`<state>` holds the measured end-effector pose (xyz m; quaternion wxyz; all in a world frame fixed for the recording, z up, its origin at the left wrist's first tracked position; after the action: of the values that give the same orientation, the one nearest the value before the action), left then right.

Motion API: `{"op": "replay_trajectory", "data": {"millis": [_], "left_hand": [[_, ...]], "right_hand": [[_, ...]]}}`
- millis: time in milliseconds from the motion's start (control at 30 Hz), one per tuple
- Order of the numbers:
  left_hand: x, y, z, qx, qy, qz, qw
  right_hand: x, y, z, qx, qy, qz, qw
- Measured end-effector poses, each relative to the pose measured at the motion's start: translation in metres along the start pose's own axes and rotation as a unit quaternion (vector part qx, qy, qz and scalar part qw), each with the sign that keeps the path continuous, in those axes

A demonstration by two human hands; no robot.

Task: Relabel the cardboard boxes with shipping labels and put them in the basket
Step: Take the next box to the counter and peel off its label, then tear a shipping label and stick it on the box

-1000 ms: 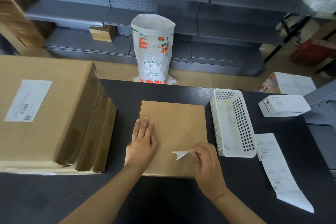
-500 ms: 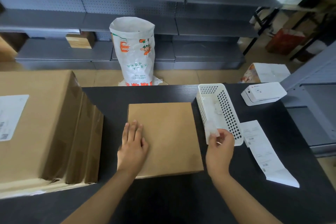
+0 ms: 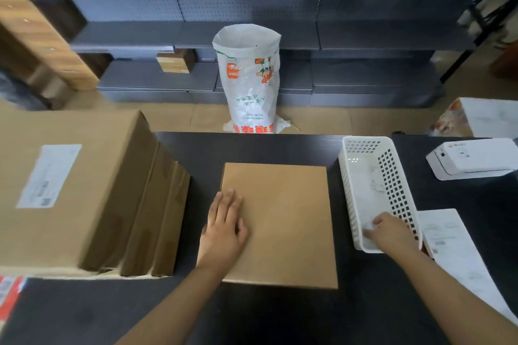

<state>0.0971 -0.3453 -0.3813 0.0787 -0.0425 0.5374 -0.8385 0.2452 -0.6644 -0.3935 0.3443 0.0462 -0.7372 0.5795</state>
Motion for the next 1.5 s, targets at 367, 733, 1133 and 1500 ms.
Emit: {"op": "replay_trajectory", "data": {"millis": [367,733,1133,1500], "left_hand": [[0.0,-0.004,0.005,-0.007,-0.003,-0.004,1.0],[-0.004,-0.004,0.006,-0.085,0.011,-0.067,0.994],[-0.02,-0.052,0.033,-0.195,0.051,-0.187,0.961],[-0.048,-0.108,0.096,-0.217,0.111,-0.169,0.955]], "right_hand": [[0.012,0.007,-0.002,0.034,-0.002,0.008,0.999],[0.05,-0.016,-0.002,0.013,-0.164,0.184,0.969],[0.137,-0.008,-0.059,0.103,-0.307,0.172,0.93],[0.162,-0.061,-0.069,0.037,-0.27,0.09,0.958]]}}
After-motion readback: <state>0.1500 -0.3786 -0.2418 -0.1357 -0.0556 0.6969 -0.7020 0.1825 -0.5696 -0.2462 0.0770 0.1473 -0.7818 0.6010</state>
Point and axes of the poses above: each hand's wrist, its own x-axis away from the middle knuckle, its own y-axis out of the palm, z = x × y, the point moved 1 cm from there along -x, towards the middle knuckle, and after that the axes turned 13 degrees about y, right-handed, at the moved point
